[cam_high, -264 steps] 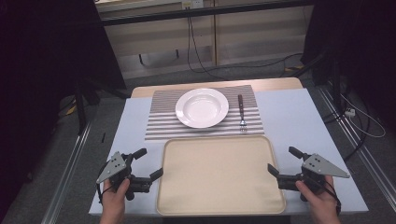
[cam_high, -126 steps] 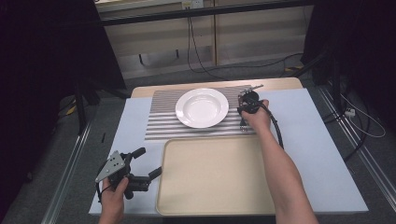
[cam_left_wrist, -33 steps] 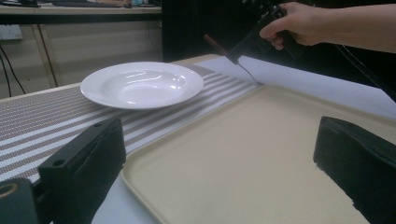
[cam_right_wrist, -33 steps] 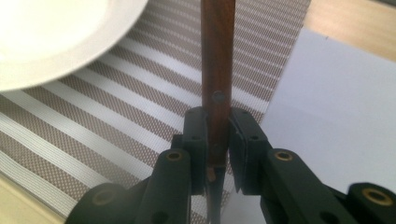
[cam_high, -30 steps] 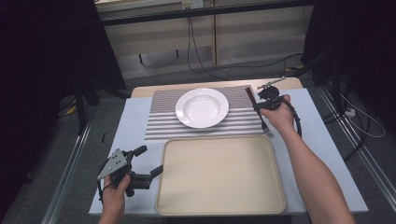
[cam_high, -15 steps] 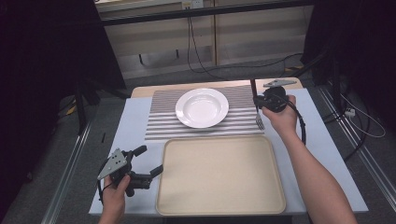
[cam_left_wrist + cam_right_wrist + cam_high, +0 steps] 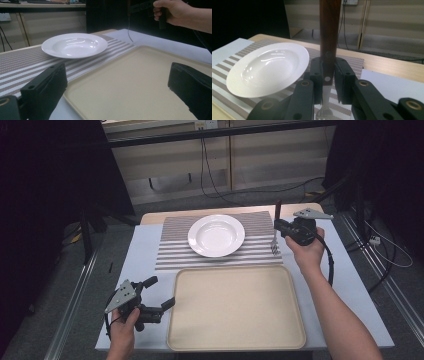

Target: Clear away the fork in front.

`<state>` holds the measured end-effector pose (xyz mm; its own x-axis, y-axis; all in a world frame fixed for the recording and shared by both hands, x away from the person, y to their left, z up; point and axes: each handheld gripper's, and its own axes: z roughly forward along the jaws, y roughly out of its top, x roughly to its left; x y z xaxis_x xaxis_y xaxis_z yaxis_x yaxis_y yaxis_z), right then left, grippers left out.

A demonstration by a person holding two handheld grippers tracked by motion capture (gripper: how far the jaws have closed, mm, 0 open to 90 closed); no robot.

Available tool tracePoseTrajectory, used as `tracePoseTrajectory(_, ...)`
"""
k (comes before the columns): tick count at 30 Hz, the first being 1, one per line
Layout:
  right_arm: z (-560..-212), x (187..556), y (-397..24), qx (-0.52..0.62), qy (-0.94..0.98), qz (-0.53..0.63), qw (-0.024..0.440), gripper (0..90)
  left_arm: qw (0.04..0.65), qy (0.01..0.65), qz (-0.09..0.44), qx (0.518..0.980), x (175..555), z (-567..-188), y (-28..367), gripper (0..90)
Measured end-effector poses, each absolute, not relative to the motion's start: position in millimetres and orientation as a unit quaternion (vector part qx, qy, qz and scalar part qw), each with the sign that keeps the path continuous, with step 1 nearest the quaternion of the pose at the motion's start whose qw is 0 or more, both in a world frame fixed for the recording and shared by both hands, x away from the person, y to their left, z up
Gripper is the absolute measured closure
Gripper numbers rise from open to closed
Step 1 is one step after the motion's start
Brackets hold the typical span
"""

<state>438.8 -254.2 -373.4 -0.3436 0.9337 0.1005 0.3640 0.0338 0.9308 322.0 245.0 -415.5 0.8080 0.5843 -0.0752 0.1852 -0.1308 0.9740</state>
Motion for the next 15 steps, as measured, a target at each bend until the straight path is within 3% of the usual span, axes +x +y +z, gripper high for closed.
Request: tracePoseTrajectory(15,-362.8,404.7,-252.8,0.465,0.642,0.539,0.284,77.8,0.603,0.267,0.163,0.733,319.5,-415.0,243.4,2.5)
